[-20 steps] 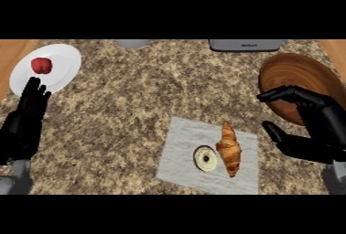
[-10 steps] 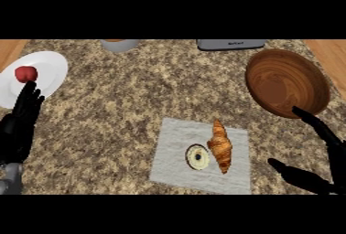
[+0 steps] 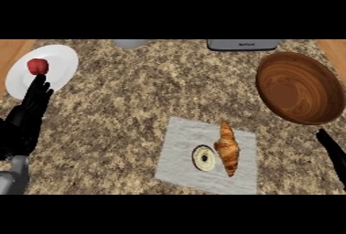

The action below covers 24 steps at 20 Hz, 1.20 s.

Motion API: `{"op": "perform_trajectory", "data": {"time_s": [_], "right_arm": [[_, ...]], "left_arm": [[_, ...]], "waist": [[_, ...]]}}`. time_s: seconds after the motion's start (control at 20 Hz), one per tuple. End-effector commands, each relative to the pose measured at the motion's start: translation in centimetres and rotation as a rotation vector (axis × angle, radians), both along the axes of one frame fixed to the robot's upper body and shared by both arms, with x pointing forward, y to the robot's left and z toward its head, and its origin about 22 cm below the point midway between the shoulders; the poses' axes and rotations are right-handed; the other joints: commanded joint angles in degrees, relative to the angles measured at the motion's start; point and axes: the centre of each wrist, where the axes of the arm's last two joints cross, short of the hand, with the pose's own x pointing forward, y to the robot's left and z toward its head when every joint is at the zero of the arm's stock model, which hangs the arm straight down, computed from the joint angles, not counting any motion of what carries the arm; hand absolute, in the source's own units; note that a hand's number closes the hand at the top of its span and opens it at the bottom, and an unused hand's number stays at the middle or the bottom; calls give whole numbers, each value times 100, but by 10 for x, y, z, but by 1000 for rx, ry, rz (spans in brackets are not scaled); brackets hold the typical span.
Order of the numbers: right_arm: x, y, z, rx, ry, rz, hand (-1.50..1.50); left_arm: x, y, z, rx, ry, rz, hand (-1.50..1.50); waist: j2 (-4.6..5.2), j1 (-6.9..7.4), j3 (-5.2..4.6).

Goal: Pick the croissant from the placemat and place it in the bowl

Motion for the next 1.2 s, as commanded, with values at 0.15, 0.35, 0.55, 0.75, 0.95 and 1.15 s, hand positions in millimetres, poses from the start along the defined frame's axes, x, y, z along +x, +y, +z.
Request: {"op": "perform_trajectory", "data": {"time_s": [0.15,0.35,0.55,0.75,0.95,1.15], "right_arm": [[37,12,62,-69,62,-29,-150],[58,16,63,-196,259,38,-150],[83,26,66,-237,418,64,-150],[102,40,37,-268,577,118,-150],[128,37,48,-227,643,182,-150],[152,50,21,-281,773,204,-150]], "left_arm": [[4,-4,-10,-15,-6,-34,0],[14,-25,3,-9,-7,-35,0],[14,-22,12,9,-6,-45,0],[10,-18,2,-3,-9,-40,0],[-2,-18,-3,-5,0,-27,0],[4,-12,-10,-6,-7,-39,0]], "waist": [[39,185,-4],[60,250,-8],[40,250,-2],[38,222,1],[21,196,4],[42,226,2]]}}
